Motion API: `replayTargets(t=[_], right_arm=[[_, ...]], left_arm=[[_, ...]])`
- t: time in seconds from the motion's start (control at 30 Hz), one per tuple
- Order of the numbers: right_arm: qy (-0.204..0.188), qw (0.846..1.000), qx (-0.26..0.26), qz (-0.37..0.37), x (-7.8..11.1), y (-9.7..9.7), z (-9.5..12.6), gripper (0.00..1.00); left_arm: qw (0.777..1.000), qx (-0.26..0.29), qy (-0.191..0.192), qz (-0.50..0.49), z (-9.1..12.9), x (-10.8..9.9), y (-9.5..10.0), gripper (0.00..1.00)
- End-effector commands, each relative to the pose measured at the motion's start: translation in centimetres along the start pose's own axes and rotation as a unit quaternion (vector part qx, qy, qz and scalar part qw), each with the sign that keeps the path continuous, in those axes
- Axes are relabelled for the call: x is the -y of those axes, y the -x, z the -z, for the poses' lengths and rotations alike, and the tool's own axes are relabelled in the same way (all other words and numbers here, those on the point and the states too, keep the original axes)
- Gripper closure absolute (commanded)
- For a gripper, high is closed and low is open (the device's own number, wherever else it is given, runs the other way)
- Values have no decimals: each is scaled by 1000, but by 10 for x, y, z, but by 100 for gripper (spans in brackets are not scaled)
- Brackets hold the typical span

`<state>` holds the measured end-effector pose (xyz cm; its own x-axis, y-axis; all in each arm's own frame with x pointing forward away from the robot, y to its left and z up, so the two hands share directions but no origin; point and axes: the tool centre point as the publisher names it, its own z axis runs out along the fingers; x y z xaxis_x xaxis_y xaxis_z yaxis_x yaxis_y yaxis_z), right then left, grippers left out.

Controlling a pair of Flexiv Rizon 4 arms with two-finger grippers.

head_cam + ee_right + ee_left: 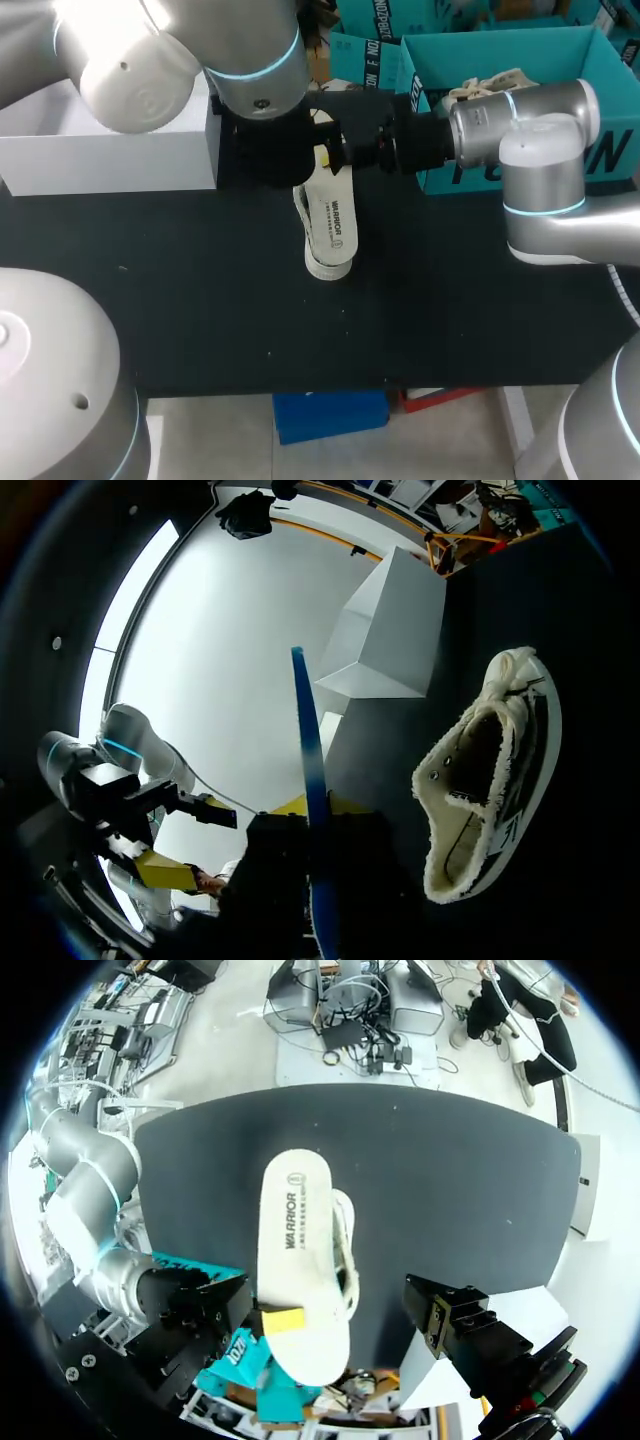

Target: Take the shoe out of the shoebox, open the shoe tongue, remove and reinsert the insole, then place the shoe into the shoebox

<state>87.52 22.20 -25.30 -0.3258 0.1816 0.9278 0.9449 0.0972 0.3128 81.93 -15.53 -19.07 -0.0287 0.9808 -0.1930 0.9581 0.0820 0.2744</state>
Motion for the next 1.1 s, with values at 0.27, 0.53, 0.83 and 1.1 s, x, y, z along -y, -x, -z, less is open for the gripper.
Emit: replayTargets(t=[0.27,0.53,0.83,1.1], right_arm=[[1,1000,0,0,0,0,-2,100],[1,1000,0,0,0,0,-2,100],[1,1000,0,0,0,0,-2,100],[1,1000,0,0,0,0,-2,100]], left_arm=[[1000,-4,3,1,-4,-49,1,0],[1000,-1,6,13,-4,-89,5,0],[1000,-1,21,21,-8,-132,19,0],[999,19,15,43,-20,-160,23,0]])
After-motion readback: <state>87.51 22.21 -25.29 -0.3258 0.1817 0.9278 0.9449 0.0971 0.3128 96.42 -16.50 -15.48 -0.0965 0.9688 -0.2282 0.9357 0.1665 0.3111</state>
